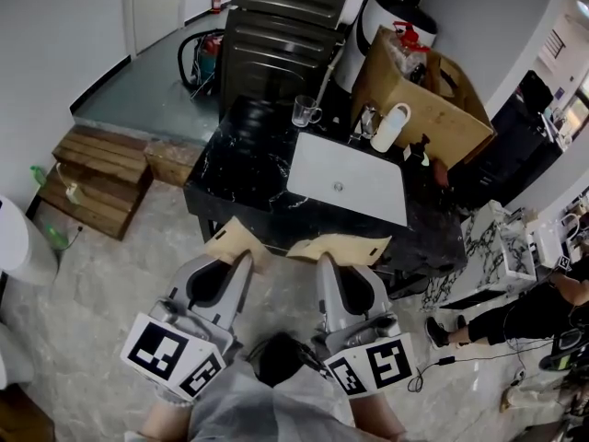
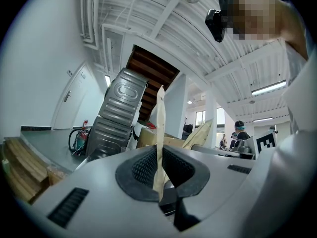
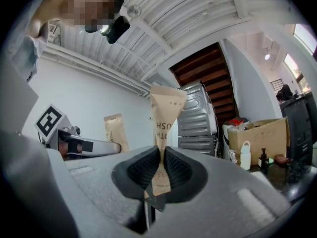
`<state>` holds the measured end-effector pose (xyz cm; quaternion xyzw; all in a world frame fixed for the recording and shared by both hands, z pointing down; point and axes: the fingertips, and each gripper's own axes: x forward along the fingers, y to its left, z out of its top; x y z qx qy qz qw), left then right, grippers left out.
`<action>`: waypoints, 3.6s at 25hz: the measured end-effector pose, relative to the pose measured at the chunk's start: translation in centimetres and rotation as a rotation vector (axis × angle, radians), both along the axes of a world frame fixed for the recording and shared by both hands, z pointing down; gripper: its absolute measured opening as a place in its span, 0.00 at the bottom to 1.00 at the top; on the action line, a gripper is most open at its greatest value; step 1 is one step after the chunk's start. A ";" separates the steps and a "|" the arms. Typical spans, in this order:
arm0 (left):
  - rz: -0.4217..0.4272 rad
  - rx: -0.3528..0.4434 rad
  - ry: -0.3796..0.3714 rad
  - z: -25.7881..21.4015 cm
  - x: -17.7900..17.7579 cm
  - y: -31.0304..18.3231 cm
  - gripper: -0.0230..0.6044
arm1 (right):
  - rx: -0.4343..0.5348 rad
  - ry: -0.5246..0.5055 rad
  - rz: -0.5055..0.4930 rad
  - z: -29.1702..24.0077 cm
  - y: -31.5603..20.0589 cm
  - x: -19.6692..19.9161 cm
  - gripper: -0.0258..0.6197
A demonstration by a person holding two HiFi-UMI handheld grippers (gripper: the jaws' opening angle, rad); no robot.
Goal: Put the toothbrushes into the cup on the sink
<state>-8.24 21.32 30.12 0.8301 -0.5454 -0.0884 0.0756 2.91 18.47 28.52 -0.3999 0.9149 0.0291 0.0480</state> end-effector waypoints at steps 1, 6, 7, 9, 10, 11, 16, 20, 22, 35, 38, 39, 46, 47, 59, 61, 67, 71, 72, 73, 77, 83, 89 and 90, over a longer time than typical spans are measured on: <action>0.000 0.000 0.001 0.1 0.0 0.0 0.08 | 0.001 0.002 0.001 0.0 -0.1 0.0 0.09; -0.009 0.008 0.004 0.1 -0.4 -0.3 0.08 | 0.008 0.005 -0.007 0.1 -0.5 -0.4 0.09; -0.011 0.009 0.003 0.2 -0.5 -0.5 0.08 | 0.009 0.006 -0.008 0.2 -0.7 -0.5 0.09; -0.013 0.009 0.002 0.2 -0.8 -1.0 0.08 | 0.006 0.007 -0.007 0.4 -1.3 -0.7 0.09; -0.014 0.007 0.002 0.3 -1.0 -1.4 0.08 | 0.002 0.006 -0.007 0.5 -1.8 -0.9 0.09; -0.015 0.003 0.002 0.3 -1.2 -1.8 0.08 | -0.002 0.005 -0.008 0.5 -2.2 -1.1 0.09; -0.017 -0.003 0.002 0.3 -1.7 -4.5 0.08 | -0.009 0.006 -0.020 0.6 -4.8 -2.0 0.09; -0.019 -0.003 0.003 0.1 -1.7 -6.9 0.08 | -0.002 0.007 -0.028 0.1 -7.2 -2.1 0.09; -0.022 0.000 0.001 0.0 -1.5 -8.3 0.08 | 0.000 -0.002 -0.036 -0.1 -8.7 -1.9 0.09; -0.018 0.017 0.002 -1.2 0.6 -19.9 0.08 | 0.001 -0.026 -0.040 -1.2 -20.6 0.1 0.09; -0.025 0.014 -0.004 -1.1 1.0 -22.6 0.08 | -0.005 -0.033 -0.044 -1.0 -23.6 0.6 0.09; -0.028 0.012 -0.004 -1.0 1.1 -23.5 0.08 | -0.007 -0.035 -0.047 -0.9 -24.5 0.6 0.09; -0.051 -0.008 -0.012 -0.7 1.3 -28.7 0.08 | -0.018 -0.040 -0.070 -0.6 -29.9 0.7 0.09; -0.052 -0.007 -0.014 -0.6 1.4 -29.4 0.08 | -0.018 -0.040 -0.072 -0.6 -30.5 0.8 0.09; -0.054 -0.021 -0.033 -0.5 3.0 -35.6 0.08 | -0.047 -0.061 -0.075 0.1 -36.3 3.2 0.09; -0.056 -0.025 -0.040 -0.3 3.2 -36.3 0.08 | -0.054 -0.070 -0.075 0.2 -36.9 3.5 0.09; -0.061 -0.048 -0.042 0.1 3.1 -37.3 0.08 | -0.067 -0.074 -0.059 0.6 -37.8 3.8 0.09; -0.054 -0.044 -0.044 -0.2 2.8 -37.8 0.08 | -0.072 -0.077 -0.044 0.7 -38.2 3.7 0.09; -0.049 -0.042 -0.043 -0.3 2.7 -38.0 0.08 | -0.071 -0.077 -0.039 0.6 -38.3 3.6 0.09; -0.042 -0.040 -0.043 -0.3 2.6 -38.2 0.08 | -0.070 -0.076 -0.033 0.6 -38.5 3.6 0.09; -0.001 -0.045 -0.043 -0.2 2.6 -39.2 0.08 | -0.066 -0.070 -0.003 0.4 -39.0 3.6 0.09; 0.050 -0.053 -0.039 -0.2 2.4 -41.0 0.08 | -0.077 -0.063 0.041 0.6 -40.5 3.3 0.09; 0.076 -0.046 -0.036 -0.3 1.2 -42.5 0.08 | -0.068 -0.055 0.061 0.4 -41.6 2.1 0.09; 0.080 -0.045 -0.036 -0.2 1.1 -42.7 0.08 | -0.066 -0.052 0.061 0.4 -41.7 1.8 0.09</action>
